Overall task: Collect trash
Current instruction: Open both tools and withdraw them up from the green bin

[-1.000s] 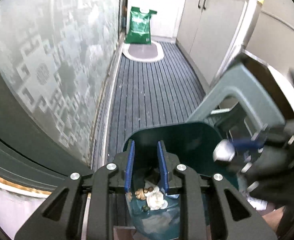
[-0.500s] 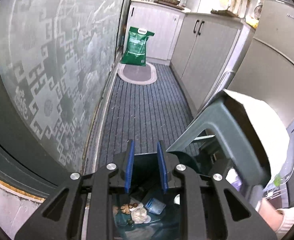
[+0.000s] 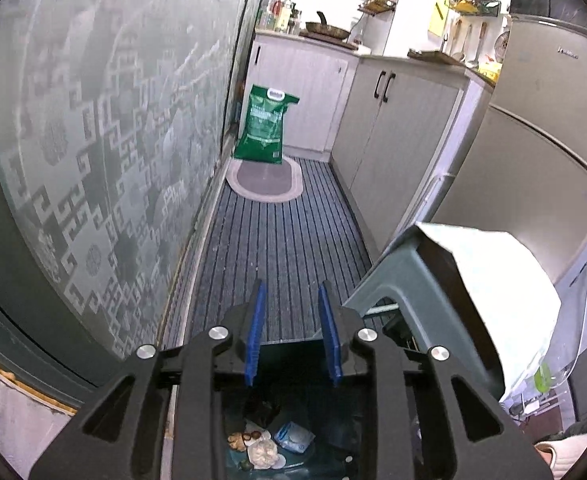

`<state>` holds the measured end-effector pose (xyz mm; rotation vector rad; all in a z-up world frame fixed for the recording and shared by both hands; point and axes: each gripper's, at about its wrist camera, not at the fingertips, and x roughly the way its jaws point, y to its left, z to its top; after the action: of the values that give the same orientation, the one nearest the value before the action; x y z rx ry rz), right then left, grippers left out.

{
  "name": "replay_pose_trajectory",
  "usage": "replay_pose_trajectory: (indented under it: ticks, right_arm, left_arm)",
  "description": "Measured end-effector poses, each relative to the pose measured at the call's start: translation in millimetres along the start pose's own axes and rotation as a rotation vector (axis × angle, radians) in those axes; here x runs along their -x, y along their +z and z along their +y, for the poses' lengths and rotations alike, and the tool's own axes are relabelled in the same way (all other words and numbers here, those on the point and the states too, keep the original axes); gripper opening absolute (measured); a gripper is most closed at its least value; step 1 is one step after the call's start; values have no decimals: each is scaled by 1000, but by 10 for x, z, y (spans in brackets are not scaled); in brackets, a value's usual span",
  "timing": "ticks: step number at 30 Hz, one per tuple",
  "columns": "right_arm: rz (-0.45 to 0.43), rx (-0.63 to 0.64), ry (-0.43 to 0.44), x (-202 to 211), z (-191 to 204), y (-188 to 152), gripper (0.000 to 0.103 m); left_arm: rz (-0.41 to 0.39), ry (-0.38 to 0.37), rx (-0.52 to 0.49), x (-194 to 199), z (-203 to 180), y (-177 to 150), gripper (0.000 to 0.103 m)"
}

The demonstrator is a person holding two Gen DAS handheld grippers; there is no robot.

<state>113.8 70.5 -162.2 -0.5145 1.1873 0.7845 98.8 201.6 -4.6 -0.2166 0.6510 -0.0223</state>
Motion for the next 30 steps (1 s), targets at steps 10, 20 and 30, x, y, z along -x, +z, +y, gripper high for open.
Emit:
replay_pose_trajectory:
  ticks: [10, 20, 30]
  right_arm:
    - [-183, -6, 38, 739, -16, 69, 45]
    - [-325, -16, 85, 1346, 26, 9, 44]
    - [-488, -146, -111, 2012, -419, -347, 44]
  left_arm:
    - [-78, 38, -5, 209, -41, 169, 37]
    - [-95, 80, -33, 267, -94, 213, 45]
    - [-68, 74, -82, 353, -438, -196, 72]
